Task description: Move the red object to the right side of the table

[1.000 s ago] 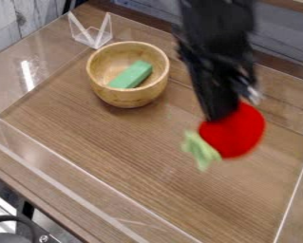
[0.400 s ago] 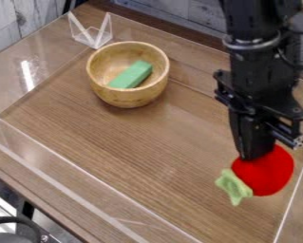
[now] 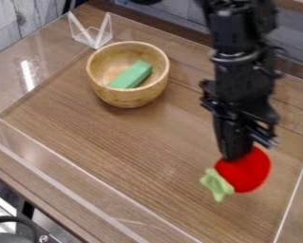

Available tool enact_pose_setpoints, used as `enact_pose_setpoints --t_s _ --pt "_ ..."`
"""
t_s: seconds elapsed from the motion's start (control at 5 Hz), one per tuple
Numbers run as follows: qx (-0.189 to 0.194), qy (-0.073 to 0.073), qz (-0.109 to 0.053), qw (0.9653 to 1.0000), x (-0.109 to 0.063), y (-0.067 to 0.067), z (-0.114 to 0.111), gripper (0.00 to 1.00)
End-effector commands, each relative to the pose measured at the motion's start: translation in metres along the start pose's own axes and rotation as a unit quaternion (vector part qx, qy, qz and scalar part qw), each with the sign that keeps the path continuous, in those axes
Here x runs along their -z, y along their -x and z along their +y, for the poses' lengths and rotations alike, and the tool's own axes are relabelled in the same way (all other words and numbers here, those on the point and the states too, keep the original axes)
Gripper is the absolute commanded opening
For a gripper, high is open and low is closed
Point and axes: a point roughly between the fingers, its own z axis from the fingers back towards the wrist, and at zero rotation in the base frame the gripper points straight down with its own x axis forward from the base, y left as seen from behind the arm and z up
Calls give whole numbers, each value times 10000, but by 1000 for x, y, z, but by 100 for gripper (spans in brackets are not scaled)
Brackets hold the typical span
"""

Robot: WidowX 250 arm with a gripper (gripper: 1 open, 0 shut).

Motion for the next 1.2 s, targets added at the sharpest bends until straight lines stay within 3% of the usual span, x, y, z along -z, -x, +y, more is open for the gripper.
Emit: enact_pose_setpoints --t_s 0.0,0.2,0.4,0.6,0.8,1.0 --pt "47 -39 -115 9999 -1 1 17 0" --pt "-253 -36 -141 9996 -2 -5 17 0" --pt "-547 -32 -189 9983 -5 -12 16 100" --pt "-368 10 -79 9993 -11 -14 20 0" --pt "-122 68 66 9999 -14 -14 25 0" --pt "-39 114 161 9998 -5 -2 31 100"
